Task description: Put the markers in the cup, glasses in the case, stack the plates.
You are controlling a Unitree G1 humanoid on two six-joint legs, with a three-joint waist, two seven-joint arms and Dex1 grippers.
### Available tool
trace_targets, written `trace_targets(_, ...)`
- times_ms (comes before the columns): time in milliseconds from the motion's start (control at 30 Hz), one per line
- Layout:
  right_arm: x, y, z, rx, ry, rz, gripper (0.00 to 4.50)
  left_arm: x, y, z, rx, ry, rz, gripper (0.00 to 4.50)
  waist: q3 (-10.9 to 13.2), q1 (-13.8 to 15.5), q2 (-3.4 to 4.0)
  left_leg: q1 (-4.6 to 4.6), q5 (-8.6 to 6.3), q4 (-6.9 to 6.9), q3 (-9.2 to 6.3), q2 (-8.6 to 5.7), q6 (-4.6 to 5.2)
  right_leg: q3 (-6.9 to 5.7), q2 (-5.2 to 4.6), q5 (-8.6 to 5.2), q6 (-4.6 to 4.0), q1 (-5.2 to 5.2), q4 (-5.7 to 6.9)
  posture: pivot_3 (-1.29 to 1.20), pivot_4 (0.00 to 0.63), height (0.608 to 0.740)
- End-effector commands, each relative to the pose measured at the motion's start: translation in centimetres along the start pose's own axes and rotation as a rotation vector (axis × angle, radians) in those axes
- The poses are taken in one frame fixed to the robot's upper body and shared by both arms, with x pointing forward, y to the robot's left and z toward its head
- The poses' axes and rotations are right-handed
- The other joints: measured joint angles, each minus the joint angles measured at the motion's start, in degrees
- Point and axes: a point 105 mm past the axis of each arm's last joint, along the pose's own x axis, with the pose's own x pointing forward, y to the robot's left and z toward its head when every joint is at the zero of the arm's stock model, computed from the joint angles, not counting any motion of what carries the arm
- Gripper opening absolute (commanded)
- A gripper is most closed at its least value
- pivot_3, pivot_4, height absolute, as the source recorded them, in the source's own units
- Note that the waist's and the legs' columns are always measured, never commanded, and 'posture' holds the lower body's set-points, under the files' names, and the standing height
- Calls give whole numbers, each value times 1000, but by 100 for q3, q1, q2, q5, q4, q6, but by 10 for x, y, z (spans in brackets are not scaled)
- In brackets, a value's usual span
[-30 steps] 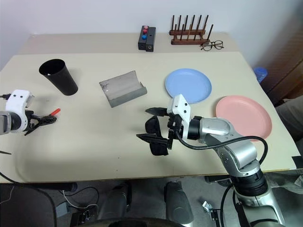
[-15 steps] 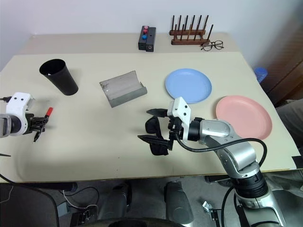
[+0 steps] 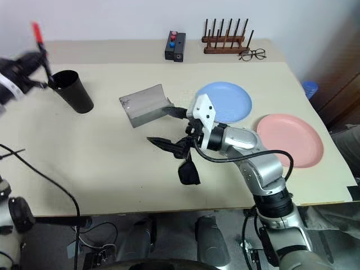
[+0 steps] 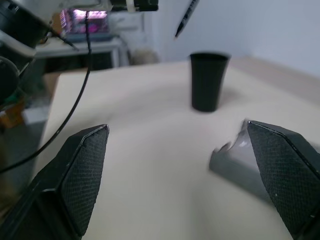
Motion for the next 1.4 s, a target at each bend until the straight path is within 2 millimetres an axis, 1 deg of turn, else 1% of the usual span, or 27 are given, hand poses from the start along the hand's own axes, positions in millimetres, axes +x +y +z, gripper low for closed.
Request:
trace_targets(33,15,-6,23,-46,-105,-56,4500,14,12,1,112,-80,170,81,0,19,1,0,0,0,0,0,0,0,0,0,1,0,3,0,150,738)
trace_targets(167,30,-3,33,-35,-172,-79,4500,33,4,-11,170,-146,270,81,-1,90,-3,-7,0,3,-1,-2,-1,-1,-2,4,9,1,0,0,150,738)
trace_targets(233,33,0,35,-30,-185,-78,4500,39,0,-16,174,-170,286,81,-1,155,-3,-8,0,3,-1,-2,-1,-1,-1,6,10,1,-1,0,150,738)
trace_targets(367,34,4,34,-21,-192,-82,4500,45,-4,-23,144,-193,285,81,0,166,-2,-8,1,2,0,-1,-1,-2,1,6,10,0,-1,0,150,738)
trace_targets(533,32,7,32,-9,-191,-91,4500,49,-9,-31,109,-209,271,81,0,164,-2,-7,1,2,-1,-1,-1,-2,1,6,11,1,1,0,150,738)
trace_targets(700,31,8,31,-5,-183,-86,4500,49,-14,-46,75,-187,268,81,0,162,-2,-7,1,1,-1,-1,-2,-2,1,6,11,1,1,0,150,738)
trace_targets(1100,32,10,29,-7,-173,-68,4500,49,-24,-60,25,-169,263,81,-1,162,-2,-7,1,2,-1,-1,-2,-2,1,6,11,2,1,0,150,738)
trace_targets(1200,33,11,29,-5,-173,-66,4500,49,-26,-62,26,-165,263,1294,-1,162,-2,-7,1,2,-1,-1,-2,-2,1,6,11,1,1,0,150,738)
trace_targets(1300,33,12,28,-1,-170,-62,4500,49,-27,-62,26,-165,265,2650,0,162,-2,-7,1,2,-1,-1,-2,-2,1,6,11,1,1,0,150,738)
trace_targets(1400,32,13,27,2,-168,-60,4500,50,-27,-61,22,-166,267,2650,-1,161,-2,-7,1,1,-1,-1,-2,-2,2,6,11,1,1,0,150,738)
